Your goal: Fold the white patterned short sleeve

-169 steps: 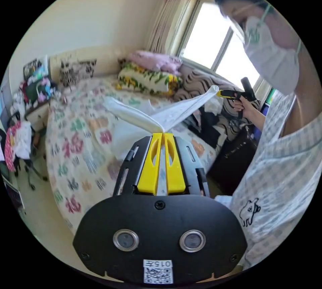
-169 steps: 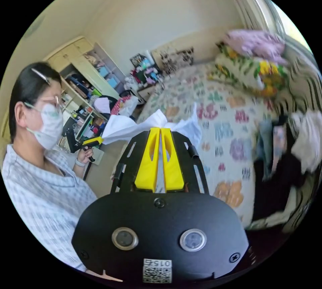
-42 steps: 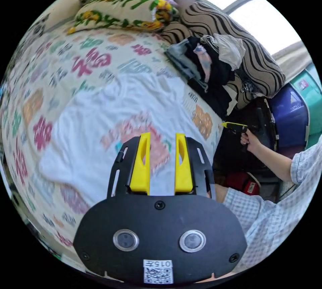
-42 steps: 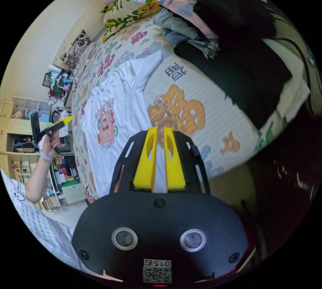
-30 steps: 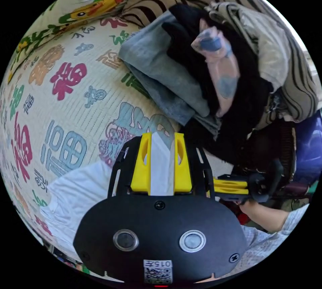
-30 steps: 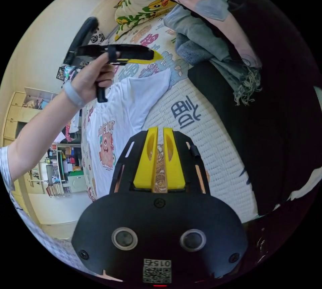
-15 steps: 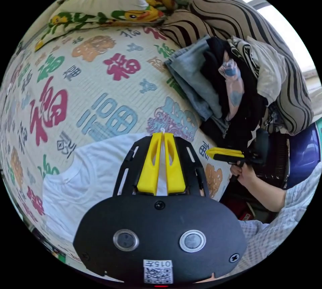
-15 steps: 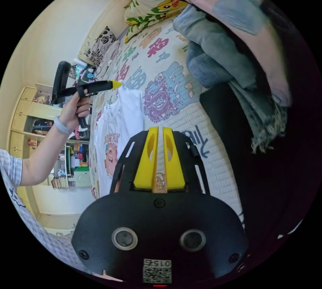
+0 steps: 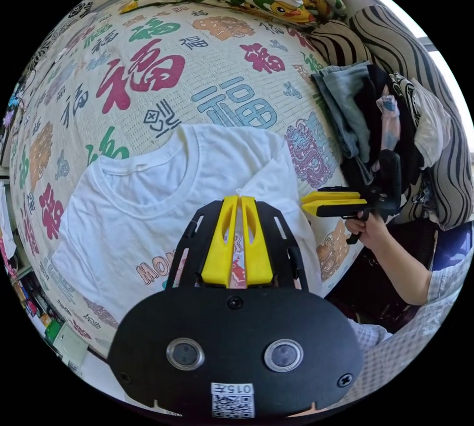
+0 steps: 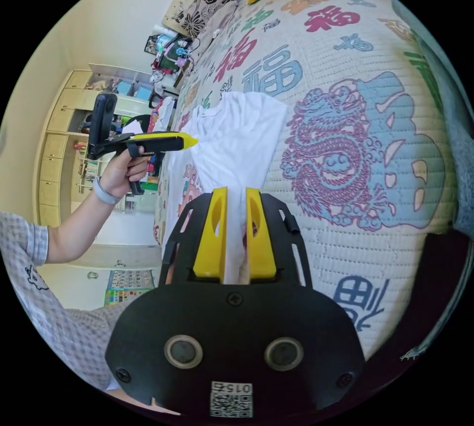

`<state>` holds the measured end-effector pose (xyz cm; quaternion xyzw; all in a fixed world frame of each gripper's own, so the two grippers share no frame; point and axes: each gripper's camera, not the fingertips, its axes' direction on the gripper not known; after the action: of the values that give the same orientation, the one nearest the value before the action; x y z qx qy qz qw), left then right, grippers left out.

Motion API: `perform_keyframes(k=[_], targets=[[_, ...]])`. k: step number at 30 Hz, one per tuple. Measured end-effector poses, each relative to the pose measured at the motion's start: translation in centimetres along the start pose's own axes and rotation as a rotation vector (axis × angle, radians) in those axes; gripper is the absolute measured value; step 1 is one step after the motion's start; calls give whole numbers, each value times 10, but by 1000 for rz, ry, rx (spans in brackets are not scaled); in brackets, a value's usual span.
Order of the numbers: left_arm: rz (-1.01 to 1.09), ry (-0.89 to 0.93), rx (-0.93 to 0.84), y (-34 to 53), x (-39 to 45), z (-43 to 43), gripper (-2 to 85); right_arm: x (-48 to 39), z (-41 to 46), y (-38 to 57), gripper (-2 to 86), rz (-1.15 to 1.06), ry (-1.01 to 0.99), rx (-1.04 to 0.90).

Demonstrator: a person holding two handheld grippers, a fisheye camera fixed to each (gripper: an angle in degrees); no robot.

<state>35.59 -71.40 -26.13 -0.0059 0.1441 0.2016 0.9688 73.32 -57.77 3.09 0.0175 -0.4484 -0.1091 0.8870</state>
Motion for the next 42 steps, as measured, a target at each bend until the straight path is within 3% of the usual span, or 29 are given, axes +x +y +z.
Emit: perform_keyframes(k=[10,14,26,36,42], targets=[[-45,-29,-40,3,1,3,0,-51,43,-11,58,-162,179,-111],[-62,-26,-45,1,1,6,0,-78,54,-10,57,-256,165,-147],[-102,-52,-94,4,-6,25,1,-55,50,-38,25,-136,140,-67],[-103,-54,-102,10,-7,28,1,-90,85,-32,43,-253,271,-217],[-61,-8,-9,16,4,-5,1,-89,30,-17,-4,-183,259,-49]])
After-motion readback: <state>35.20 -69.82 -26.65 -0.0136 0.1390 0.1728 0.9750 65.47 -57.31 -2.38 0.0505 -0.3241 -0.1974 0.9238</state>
